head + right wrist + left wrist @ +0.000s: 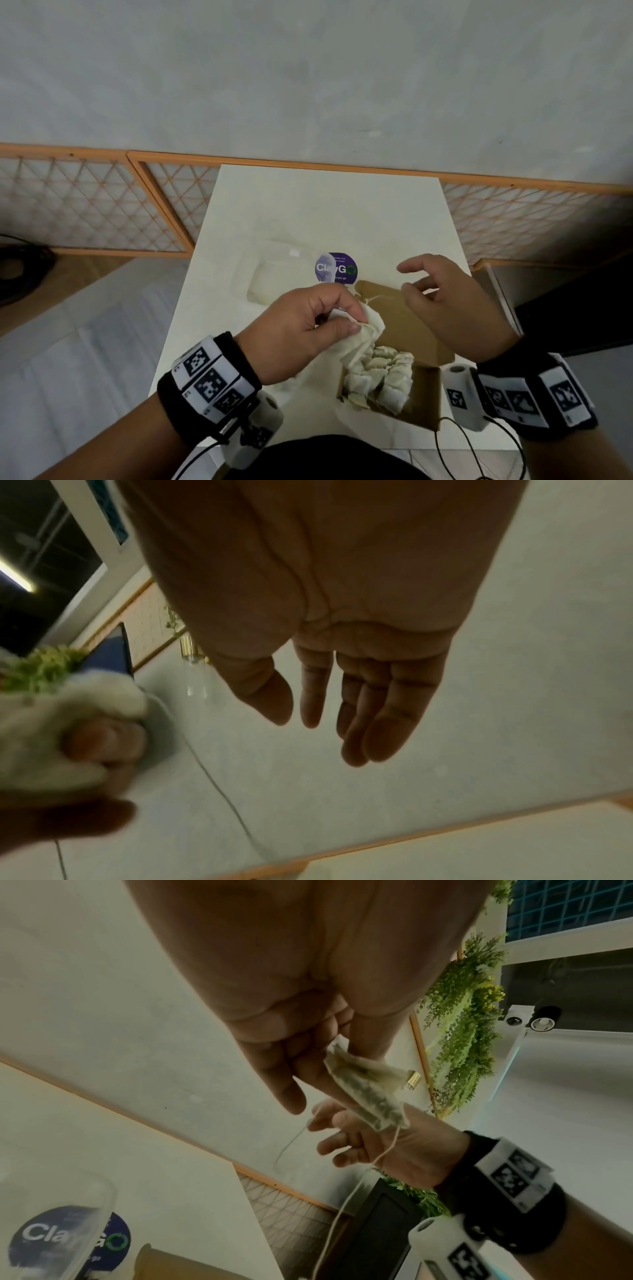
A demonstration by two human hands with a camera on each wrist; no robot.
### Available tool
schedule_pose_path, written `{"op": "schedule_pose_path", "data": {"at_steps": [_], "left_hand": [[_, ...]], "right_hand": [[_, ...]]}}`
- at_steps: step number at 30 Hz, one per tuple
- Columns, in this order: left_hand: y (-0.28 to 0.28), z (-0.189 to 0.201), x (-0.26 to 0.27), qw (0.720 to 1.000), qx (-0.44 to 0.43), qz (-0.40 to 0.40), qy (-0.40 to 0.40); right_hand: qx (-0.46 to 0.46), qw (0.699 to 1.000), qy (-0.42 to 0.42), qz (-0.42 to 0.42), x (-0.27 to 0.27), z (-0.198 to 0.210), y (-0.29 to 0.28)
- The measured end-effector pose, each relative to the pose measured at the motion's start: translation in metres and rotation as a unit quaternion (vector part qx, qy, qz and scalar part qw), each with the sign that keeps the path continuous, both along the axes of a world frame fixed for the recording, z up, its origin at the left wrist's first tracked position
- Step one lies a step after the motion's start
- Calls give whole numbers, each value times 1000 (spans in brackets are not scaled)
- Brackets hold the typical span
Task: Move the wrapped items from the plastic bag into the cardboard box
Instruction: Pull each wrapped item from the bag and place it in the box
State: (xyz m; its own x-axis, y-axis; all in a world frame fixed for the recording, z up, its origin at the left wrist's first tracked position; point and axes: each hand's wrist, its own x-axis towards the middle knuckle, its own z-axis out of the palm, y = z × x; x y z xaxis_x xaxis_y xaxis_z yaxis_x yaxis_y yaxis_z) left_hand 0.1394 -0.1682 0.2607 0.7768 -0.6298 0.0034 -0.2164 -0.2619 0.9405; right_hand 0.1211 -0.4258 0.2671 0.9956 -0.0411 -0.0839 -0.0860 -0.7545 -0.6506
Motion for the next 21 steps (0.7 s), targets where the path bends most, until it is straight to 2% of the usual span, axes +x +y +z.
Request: {"op": "schedule_pose_path", "data": {"at_steps": [4,9,21], "left_hand": [[-2,-5,3,1000,14,-4,12],[-5,-11,5,1000,-7,1,22],[-19,-21,13,994,-57,88,1]], "right_hand": [[109,993,-37,19,-17,10,23],[160,982,-7,99,-21,8,36],[273,958,28,86,-18,-5,31]]}}
